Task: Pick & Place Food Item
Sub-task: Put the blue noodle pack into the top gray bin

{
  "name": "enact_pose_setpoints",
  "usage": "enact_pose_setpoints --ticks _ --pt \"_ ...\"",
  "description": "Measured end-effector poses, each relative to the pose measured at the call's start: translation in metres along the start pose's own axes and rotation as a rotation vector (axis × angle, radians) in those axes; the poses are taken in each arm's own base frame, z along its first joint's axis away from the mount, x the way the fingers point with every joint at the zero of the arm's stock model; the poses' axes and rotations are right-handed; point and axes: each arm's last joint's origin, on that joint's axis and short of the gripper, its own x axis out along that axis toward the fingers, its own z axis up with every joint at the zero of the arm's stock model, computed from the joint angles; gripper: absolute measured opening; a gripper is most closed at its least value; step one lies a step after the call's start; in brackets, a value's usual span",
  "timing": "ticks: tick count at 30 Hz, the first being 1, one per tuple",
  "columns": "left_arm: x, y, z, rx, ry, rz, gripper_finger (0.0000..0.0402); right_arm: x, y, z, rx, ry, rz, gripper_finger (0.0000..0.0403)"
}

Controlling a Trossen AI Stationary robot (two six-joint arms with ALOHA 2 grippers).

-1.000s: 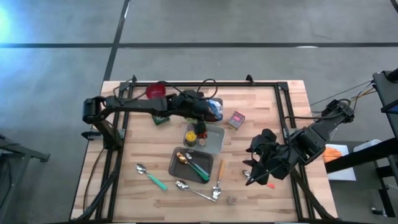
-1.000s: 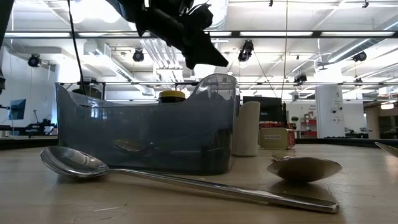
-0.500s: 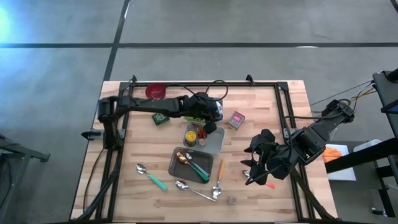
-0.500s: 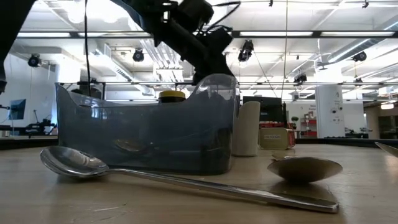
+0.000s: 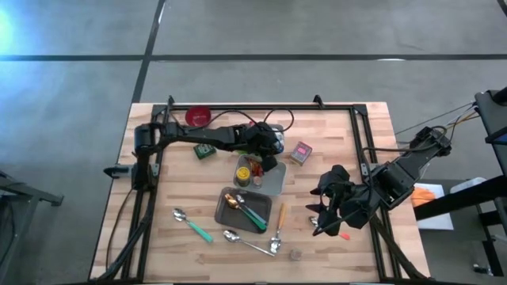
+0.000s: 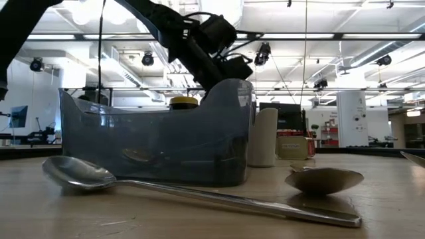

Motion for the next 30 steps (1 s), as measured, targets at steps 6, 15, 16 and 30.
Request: enact_pose_setpoints --ticks 6,15,16,30 --pt "-0.001 0.012 0.000 -0.060 0.018 0.025 0.0001 0.000 0.000 0.000 0.001 0.001 0.001 0.0221" --pt "0.000 0.034 -0.006 -0.216 0.076 0.068 0.0000 0.000 0.000 0.000 0.009 0.001 0.002 0.0221" --pt "0.000 0.034 -0.005 -0.217 0.077 0.059 0.0000 0.000 0.000 0.000 0.009 0.001 0.002 0.0221" --pt "-0.026 0.022 0.009 -0.215 0.057 -0.200 0.0001 0.000 0.000 0.000 0.023 0.004 0.003 0.0221"
